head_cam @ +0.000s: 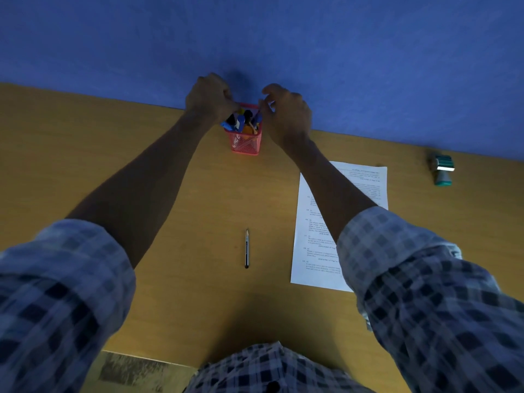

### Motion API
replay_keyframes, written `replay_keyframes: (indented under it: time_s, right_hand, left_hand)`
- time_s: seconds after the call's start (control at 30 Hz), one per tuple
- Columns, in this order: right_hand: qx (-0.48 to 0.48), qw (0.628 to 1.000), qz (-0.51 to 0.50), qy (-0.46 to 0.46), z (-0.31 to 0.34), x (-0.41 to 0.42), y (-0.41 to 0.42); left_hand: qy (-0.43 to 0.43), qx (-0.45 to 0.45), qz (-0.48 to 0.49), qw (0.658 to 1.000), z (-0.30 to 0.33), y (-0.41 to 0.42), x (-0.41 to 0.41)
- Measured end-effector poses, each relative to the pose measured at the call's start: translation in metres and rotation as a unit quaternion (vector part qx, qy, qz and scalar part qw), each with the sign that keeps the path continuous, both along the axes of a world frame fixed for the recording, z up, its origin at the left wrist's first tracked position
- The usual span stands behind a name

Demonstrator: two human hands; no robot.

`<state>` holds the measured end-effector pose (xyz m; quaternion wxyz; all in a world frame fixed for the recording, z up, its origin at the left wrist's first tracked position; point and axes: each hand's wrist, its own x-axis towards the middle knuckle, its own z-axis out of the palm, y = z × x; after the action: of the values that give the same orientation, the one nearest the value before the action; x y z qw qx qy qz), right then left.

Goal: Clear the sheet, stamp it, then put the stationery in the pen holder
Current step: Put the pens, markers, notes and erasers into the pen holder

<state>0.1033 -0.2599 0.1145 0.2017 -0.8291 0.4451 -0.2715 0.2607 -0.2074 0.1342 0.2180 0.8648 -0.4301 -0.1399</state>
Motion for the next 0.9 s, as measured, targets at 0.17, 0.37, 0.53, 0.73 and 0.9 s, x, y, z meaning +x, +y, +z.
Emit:
replay_keyframes:
  time_s: [0.17, 0.37, 0.53, 0.73, 0.9]
  right_hand:
    - [0.026, 0.999, -0.005, -0.045, -0.013, -0.011, 0.014]
    - [0.049, 0.997, -0.02, -0.059, -0.024, -0.023, 0.027]
    - [0.036, 0.998, -0.009, -0.048, -0.025, -0.03, 0.034]
    - [0.057, 0.997, 0.05, -0.016, -0.047, -0.048, 0.071]
    - [0.174, 0.974, 0.097, 0.105, -0.069, -0.063, 0.116]
  left_hand:
    - [-0.021, 0.053, -0.015, 0.998, 0.003, -0.011, 0.002]
    - [-0.066, 0.079, -0.078, 0.992, 0.005, -0.017, -0.006]
    - [-0.064, 0.085, -0.108, 0.989, 0.008, -0.018, -0.011]
    - [-0.032, 0.031, -0.127, 0.991, 0.014, -0.014, -0.011]
    - [-0.027, -0.049, -0.069, 0.996, 0.009, 0.004, -0.01]
